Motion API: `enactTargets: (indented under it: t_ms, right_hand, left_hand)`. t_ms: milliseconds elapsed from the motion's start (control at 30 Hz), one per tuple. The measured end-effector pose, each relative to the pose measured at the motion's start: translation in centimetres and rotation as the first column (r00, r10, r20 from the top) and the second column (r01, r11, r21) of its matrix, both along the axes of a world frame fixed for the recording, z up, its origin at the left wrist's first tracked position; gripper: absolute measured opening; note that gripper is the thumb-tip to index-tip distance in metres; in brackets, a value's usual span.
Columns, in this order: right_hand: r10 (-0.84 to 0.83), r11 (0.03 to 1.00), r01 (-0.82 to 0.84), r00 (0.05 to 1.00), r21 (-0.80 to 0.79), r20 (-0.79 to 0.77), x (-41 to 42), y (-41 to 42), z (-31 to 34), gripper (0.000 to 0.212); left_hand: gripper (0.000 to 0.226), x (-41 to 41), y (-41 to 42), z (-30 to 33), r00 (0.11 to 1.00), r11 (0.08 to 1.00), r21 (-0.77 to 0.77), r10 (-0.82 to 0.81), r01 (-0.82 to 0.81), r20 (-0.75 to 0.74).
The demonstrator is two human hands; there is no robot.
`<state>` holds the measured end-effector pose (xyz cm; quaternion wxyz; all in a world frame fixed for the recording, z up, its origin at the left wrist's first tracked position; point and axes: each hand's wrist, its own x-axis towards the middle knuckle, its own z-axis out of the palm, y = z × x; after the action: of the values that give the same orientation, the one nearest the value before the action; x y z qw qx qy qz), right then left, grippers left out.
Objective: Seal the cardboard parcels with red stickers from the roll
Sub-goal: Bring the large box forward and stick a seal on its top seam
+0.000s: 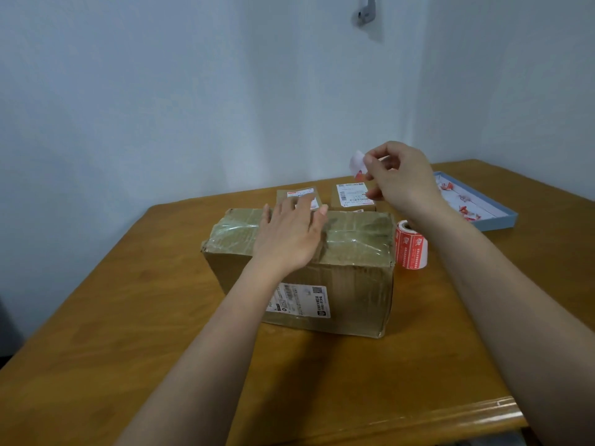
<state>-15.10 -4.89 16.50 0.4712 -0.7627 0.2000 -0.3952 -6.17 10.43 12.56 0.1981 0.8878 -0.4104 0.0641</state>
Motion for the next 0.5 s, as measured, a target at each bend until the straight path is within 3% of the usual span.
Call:
enactTargets:
  t_ms: [67, 133, 200, 333, 500]
  right_hand:
    - [0.077, 0.992, -0.085, 0.994, 0.093, 0.083, -0.7, 0.7, -0.1, 0.010]
    - [0.180, 0.971, -0.196, 0.976, 0.136, 0.121, -1.3, 1.3, -0.3, 0.010]
    - [0.274, 0.948, -0.291, 0.952, 0.129, 0.134, -1.7, 1.7, -0.5, 0.009]
    - [0.389, 0.917, -0.396, 0.914, 0.044, 0.120, -2.4, 2.1, -0.8, 0.010]
    - [0.441, 0.898, -0.439, 0.896, -0.037, 0.056, -2.4, 2.5, -1.1, 0.010]
  left_hand:
    - [0.045, 0.5, -0.3, 0.4, 0.992, 0.970, -0.241, -0.060, 0.032, -0.110]
    - [0.035, 0.7, -0.4, 1.1, 0.974, 0.881, -0.472, -0.124, 0.021, -0.190]
    - [0.032, 0.6, -0.3, 2.0, 0.950, 0.805, -0.592, -0.152, -0.042, -0.273]
    - [0.037, 0.2, 0.4, 3.5, 0.815, 0.718, -0.676, -0.288, -0.164, -0.503]
    - [0.027, 0.2, 1.5, 4.2, 0.811, 0.678, -0.717, -0.323, -0.160, -0.487]
